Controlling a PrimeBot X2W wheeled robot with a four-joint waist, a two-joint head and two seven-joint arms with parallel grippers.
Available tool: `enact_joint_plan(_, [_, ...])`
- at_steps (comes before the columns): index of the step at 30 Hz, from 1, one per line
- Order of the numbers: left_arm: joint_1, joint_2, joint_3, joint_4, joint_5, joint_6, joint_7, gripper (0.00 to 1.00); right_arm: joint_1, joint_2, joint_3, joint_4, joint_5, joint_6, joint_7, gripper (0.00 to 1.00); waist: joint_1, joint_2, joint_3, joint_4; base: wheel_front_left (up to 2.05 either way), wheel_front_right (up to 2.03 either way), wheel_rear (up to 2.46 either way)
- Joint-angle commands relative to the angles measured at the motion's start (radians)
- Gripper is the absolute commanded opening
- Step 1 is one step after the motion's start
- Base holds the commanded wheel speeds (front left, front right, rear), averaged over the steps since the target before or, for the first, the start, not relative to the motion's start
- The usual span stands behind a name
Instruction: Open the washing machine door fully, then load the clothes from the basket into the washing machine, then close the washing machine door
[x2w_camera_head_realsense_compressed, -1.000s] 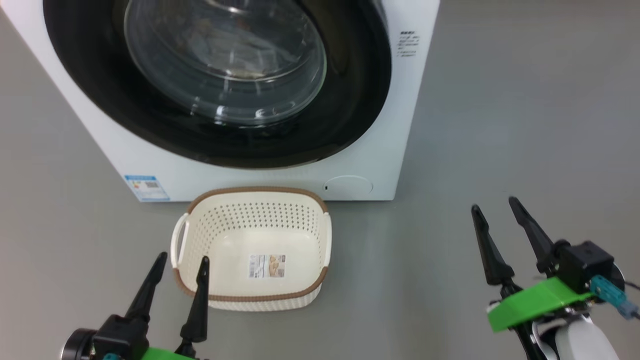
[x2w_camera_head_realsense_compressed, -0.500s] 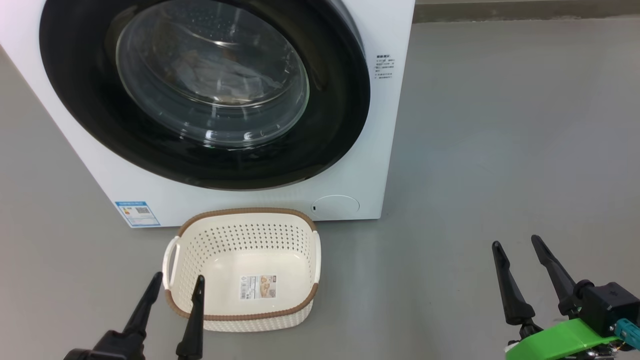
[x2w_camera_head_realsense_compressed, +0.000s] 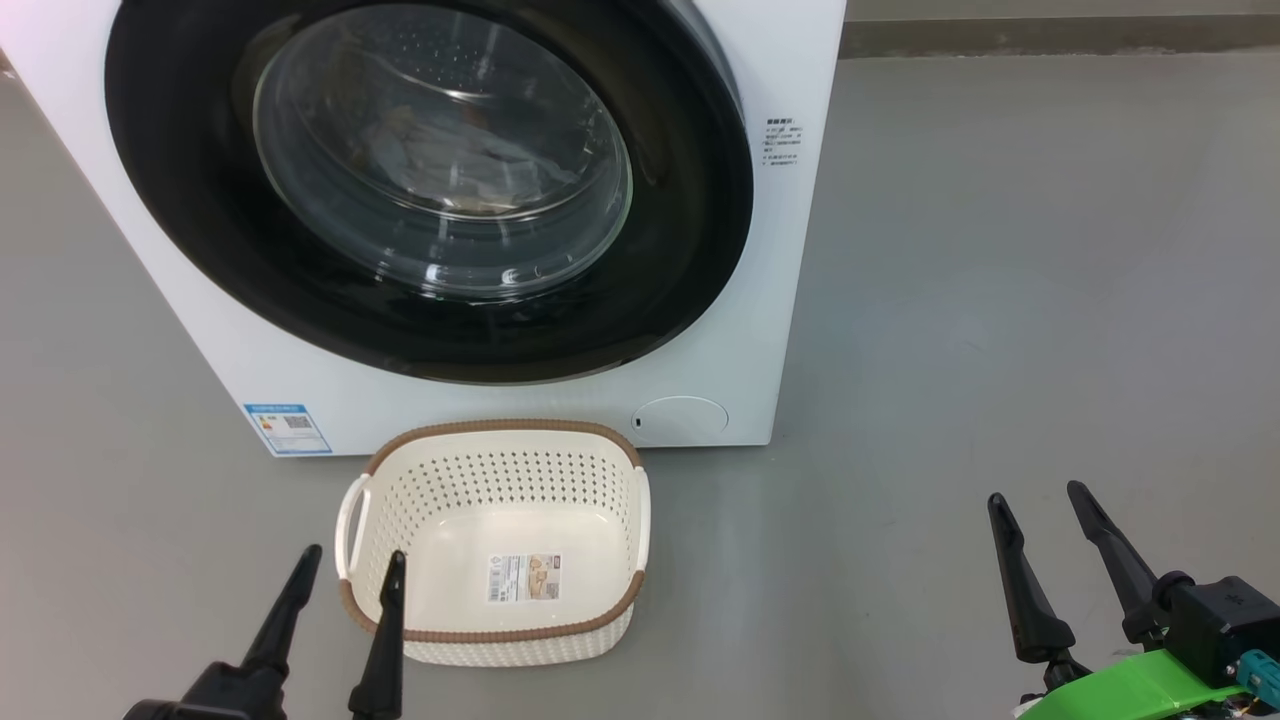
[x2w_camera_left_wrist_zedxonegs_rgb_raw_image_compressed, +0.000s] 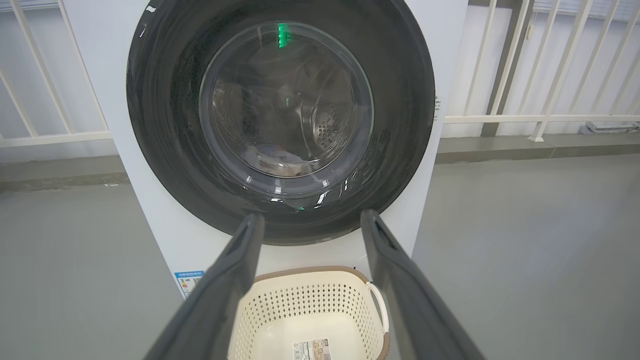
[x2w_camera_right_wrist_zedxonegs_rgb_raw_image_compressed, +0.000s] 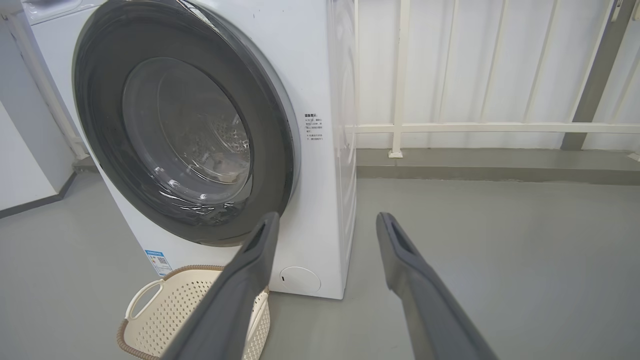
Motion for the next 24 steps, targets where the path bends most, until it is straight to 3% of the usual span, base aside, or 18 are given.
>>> enact_joint_plan(1, [-0.015, 0.02, 0.032, -0.031, -0.004, 0.009, 0.001, 1.0, -0.008, -0.005, 0.021, -0.031, 0.007, -0.006, 0.001, 1.0, 0.0, 0.0, -0.001, 0.0, 0.0, 0.0, 0.0])
enact_joint_plan(18, [-0.015, 0.03, 0.022, -0.039, -0.008, 0.021, 0.002, 1.0, -0.003, -0.005, 0.017, -0.024, 0.014, -0.006, -0.002, 1.0, 0.0, 0.0, -0.004, 0.003, 0.0, 0.0, 0.0])
enact_joint_plan(19, [0.004, 0.012, -0.011, -0.007, -0.005, 0.009, 0.0, 0.0, 0.001, 0.0, -0.003, 0.006, 0.01, 0.0, 0.0, 0.0, 0.0, 0.0, -0.005, 0.002, 0.0, 0.0, 0.0])
enact_joint_plan(24, [0.025, -0.01, -0.018, 0.043, -0.018, 0.008, 0.001, 0.0, 0.002, 0.006, 0.0, 0.066, 0.023, 0.0, 0.0, 0.0, 0.0, 0.0, -0.004, 0.002, 0.0, 0.0, 0.0])
